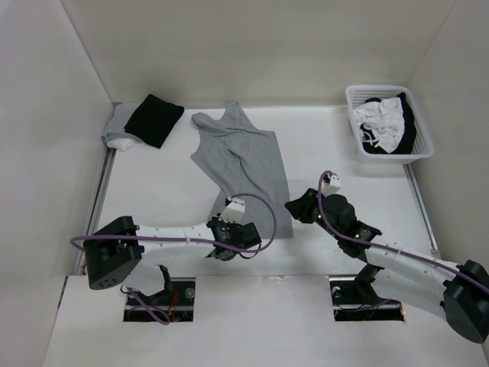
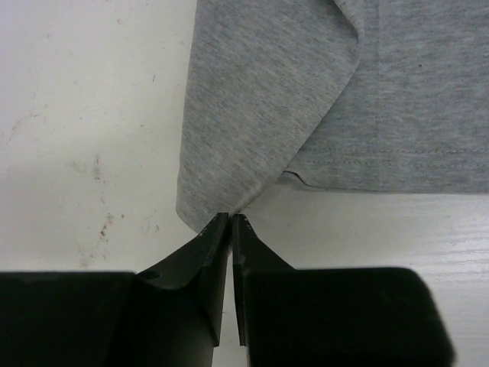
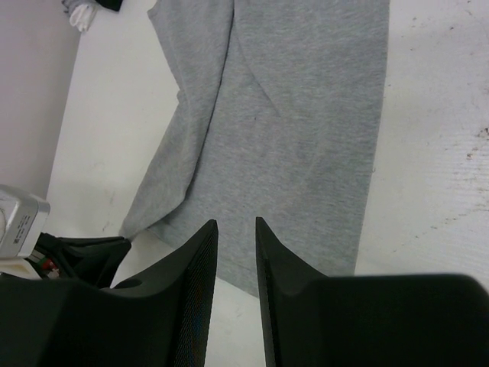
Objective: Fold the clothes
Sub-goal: Flatten the tank top out
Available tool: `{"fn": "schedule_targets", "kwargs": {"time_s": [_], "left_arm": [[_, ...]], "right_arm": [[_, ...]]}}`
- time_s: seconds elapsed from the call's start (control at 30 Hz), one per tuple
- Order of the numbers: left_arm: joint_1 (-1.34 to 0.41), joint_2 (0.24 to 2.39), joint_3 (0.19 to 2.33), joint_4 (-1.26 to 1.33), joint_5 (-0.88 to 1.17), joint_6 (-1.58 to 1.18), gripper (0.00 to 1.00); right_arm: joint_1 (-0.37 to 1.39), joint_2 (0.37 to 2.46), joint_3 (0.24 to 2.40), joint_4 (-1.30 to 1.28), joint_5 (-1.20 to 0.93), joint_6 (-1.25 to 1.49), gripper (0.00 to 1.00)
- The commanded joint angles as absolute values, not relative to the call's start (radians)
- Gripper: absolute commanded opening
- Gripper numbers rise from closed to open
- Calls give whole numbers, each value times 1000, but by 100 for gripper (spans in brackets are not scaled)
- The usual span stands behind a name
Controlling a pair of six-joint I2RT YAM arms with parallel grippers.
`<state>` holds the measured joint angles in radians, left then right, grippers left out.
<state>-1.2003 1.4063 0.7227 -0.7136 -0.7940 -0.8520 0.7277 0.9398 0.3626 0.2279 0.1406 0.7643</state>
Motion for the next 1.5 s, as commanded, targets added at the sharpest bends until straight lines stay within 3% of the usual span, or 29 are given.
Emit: {"fn": "schedule_targets", "kwargs": {"time_s": [0.0,0.27,0.5,0.73,1.0,1.3,1.47], "left_arm": [[-1199,1399,762,-741,-810,-871,3],[-1170,1231,755,-738,-792,-854,0],[-1033,1019,713,-646,-657,-775,0],[-843,841,637,-526,-479,-716,0],[-664,721,549,-431,-279,-689,0],[-651,696,528,-387,-232,-686,0],[-645,680,529,-385,-230,-689,0]], "right_arm": [[728,919,353,288,132,773,31],[726,953,351,151,152,782,36],[737,965,365,-47,261,839,44],[774,1037,410,-130,247,873,37],[834,1069,391,-163,233,966,38],[834,1154,385,-92,192,996,26],[811,1140,362,-43,190,1012,8]]}}
